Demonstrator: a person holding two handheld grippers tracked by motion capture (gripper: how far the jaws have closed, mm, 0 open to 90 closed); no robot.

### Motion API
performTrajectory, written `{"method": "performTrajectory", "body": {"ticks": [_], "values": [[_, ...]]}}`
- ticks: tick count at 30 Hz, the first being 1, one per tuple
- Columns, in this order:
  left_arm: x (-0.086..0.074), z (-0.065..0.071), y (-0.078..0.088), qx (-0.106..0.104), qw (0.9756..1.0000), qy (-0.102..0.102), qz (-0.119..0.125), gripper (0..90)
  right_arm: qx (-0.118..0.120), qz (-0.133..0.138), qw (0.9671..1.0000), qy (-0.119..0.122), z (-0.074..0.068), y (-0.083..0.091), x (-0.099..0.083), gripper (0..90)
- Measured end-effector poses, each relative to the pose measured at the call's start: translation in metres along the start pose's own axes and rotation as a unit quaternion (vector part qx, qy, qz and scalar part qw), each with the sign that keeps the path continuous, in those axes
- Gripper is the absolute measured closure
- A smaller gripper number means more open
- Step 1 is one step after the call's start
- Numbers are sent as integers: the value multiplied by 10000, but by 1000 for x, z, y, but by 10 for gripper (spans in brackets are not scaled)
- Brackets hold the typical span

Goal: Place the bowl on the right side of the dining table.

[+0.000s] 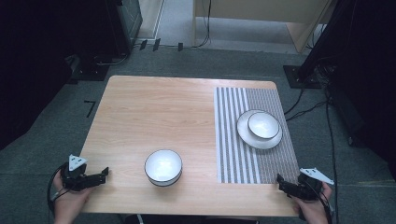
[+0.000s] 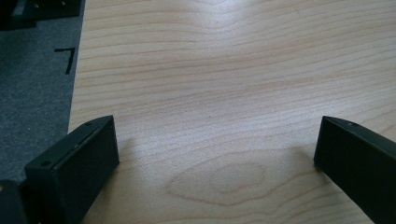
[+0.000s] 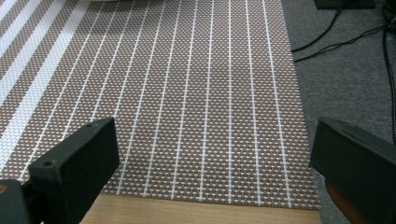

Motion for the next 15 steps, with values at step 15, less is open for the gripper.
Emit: {"method": "performTrajectory", "body": {"ticks": [15], "values": [[0, 0, 0, 4, 10000, 8, 4, 0, -168, -70, 9997, 187, -2, -1, -2, 11]]}}
Point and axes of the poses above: each handheld gripper's, and its own axes: y roughly backward along the jaws, x roughly out of its top, z roughly to its right, the point moved 8 cm from there along -y, roughly forward along the jaws, and after that the axes turned 5 degrees about -x, right-handed, at the moved point
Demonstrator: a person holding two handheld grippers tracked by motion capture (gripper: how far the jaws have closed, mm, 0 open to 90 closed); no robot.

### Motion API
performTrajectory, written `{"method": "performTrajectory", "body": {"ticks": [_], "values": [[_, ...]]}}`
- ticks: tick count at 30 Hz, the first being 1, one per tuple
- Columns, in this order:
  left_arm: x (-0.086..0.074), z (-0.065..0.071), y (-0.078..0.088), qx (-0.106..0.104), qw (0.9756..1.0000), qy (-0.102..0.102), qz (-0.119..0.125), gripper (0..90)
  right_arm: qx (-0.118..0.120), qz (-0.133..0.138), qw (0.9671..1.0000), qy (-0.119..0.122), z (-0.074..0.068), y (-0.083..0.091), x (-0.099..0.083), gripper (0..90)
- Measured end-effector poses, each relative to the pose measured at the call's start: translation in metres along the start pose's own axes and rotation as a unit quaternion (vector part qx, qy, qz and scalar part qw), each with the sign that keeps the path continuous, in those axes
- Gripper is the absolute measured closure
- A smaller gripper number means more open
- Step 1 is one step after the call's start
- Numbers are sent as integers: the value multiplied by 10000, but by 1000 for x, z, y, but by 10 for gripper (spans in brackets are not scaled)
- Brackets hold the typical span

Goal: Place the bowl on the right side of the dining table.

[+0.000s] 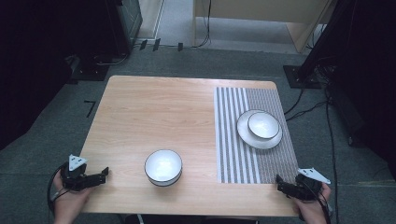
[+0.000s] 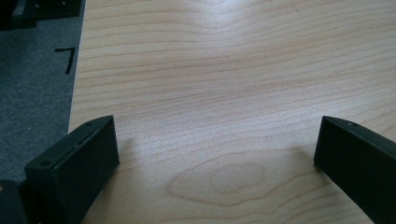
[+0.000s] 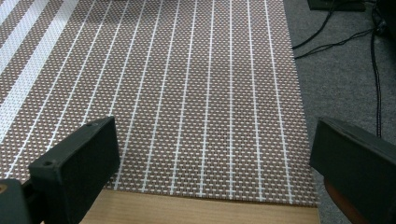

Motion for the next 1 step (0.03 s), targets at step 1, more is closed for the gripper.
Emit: {"method": "performTrajectory", "body": {"ticks": [1], "values": [[0, 0, 0, -2, 10000, -2, -4, 0, 1, -1, 10000, 2, 0, 0, 0, 11]]}}
Point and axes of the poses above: each handheld gripper's, and its own axes: y roughly backward along the jaws, x roughly out of its top, z roughly to its right, the point moved 8 cm from there along -y, roughly forward along the jaws, and after that the axes turned 5 degrees about -x, right-handed, at the moved point
